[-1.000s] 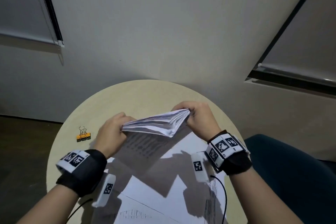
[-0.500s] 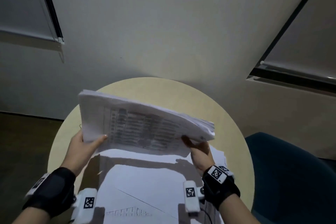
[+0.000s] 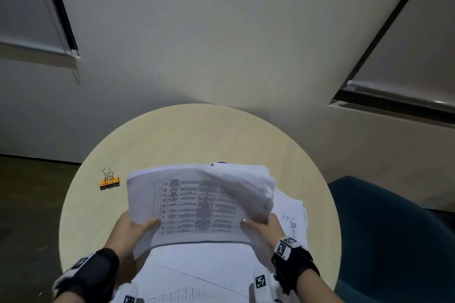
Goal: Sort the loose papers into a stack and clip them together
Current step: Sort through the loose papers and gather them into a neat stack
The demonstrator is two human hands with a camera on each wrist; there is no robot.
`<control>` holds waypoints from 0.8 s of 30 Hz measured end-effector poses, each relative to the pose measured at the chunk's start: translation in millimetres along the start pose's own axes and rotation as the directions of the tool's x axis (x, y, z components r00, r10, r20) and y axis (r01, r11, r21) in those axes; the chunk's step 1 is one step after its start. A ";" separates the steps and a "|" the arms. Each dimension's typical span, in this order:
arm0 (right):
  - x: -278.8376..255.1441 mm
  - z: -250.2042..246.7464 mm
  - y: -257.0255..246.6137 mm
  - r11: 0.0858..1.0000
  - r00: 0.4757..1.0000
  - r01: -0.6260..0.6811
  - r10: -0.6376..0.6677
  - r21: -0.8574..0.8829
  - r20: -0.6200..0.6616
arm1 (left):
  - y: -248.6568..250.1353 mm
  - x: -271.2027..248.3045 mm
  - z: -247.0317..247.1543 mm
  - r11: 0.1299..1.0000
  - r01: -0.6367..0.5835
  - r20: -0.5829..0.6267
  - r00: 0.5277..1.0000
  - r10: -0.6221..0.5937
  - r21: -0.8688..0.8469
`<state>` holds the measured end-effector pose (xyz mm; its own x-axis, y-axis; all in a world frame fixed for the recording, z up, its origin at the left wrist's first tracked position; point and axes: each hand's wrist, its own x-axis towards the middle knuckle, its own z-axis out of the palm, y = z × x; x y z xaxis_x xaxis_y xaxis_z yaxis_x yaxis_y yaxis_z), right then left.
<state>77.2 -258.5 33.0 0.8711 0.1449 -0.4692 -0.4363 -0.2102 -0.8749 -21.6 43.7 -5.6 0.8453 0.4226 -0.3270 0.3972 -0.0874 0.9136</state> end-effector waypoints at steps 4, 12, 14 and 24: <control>11.0 1.0 -34.7 0.976 0.975 0.204 -0.195 0.074 -0.107 | 37.3 4.4 -3.7 0.981 -0.116 -0.100 0.990 0.102 -0.152; 16.7 8.7 19.0 0.982 0.974 -0.182 0.172 -0.057 -0.144 | -3.6 1.9 10.0 0.997 -0.019 0.010 1.000 0.018 0.080; 9.8 12.3 33.8 0.966 0.967 -0.252 0.249 -0.058 -0.055 | -19.0 0.7 15.5 0.990 0.035 -0.011 0.999 -0.033 0.137; 29.1 13.8 -20.8 0.750 0.995 -0.062 -0.005 0.659 0.099 | 62.1 8.9 21.3 0.972 0.039 0.123 0.992 -0.011 -0.231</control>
<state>108.4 -236.6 35.8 0.8465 0.2410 -0.4747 -0.5297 0.4701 -0.7060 18.2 22.9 43.1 0.8785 0.3090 -0.3643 0.3369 0.1400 0.9311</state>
